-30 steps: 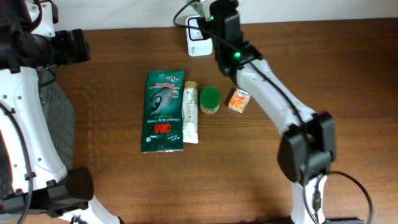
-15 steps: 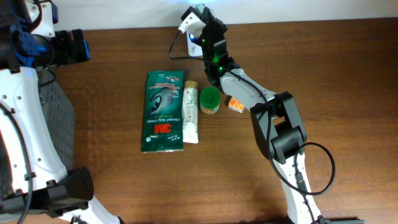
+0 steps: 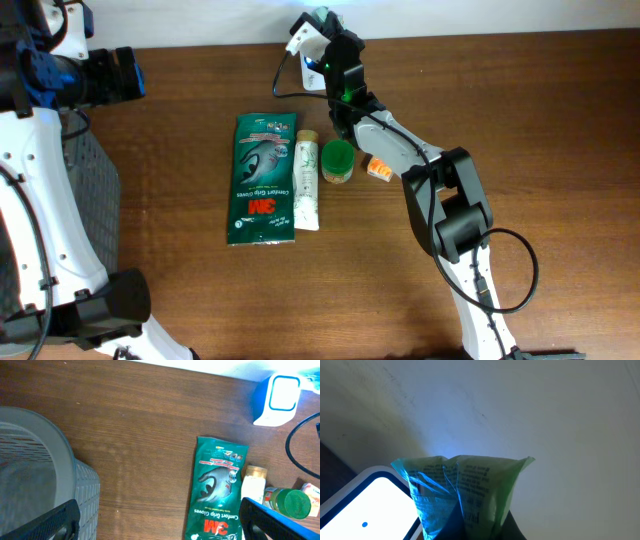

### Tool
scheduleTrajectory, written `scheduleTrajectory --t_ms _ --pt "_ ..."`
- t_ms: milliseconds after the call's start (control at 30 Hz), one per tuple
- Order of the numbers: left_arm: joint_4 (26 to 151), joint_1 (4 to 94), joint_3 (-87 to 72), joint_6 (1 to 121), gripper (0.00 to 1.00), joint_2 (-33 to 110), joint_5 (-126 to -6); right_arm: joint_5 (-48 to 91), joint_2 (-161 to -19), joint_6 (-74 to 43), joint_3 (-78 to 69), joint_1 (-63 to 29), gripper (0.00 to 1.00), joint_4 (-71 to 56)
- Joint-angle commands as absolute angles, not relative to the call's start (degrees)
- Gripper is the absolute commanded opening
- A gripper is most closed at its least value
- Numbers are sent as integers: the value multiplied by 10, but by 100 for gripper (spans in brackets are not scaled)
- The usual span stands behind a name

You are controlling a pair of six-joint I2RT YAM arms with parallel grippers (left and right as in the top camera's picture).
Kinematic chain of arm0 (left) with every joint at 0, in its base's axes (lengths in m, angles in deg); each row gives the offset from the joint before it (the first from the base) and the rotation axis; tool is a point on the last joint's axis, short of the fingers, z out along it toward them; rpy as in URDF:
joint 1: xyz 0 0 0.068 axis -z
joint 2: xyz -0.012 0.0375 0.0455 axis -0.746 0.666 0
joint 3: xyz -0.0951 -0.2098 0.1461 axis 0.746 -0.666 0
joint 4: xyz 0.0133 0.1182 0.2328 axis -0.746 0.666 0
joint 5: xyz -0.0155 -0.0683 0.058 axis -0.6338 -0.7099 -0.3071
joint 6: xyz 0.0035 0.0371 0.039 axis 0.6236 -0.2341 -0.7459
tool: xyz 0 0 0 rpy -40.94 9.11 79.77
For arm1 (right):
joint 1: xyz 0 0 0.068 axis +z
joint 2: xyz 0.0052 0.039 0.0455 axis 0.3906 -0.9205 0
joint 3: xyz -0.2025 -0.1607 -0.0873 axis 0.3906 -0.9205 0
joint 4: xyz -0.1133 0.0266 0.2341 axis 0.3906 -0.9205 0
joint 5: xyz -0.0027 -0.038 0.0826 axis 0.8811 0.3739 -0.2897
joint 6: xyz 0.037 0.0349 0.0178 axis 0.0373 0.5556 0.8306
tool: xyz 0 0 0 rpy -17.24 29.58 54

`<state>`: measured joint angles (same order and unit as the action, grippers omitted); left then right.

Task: Scan the item barcode
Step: 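Hold the green bag up in front of the scanner, then carry the green bag right and drop it on the table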

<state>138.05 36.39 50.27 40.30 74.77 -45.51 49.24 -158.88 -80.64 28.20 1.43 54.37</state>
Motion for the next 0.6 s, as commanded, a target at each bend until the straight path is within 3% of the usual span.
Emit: scheduleTrajectory --t_ms 0,267,567 --pt "1380 365 506 398 99 748 -461 499 -1570 -788 292 14 4 552" --pt "1380 365 506 398 99 748 -461 503 -1471 -628 292 14 4 422" --pt "1380 365 506 398 99 748 -461 478 -1274 -330 292 0 4 50"
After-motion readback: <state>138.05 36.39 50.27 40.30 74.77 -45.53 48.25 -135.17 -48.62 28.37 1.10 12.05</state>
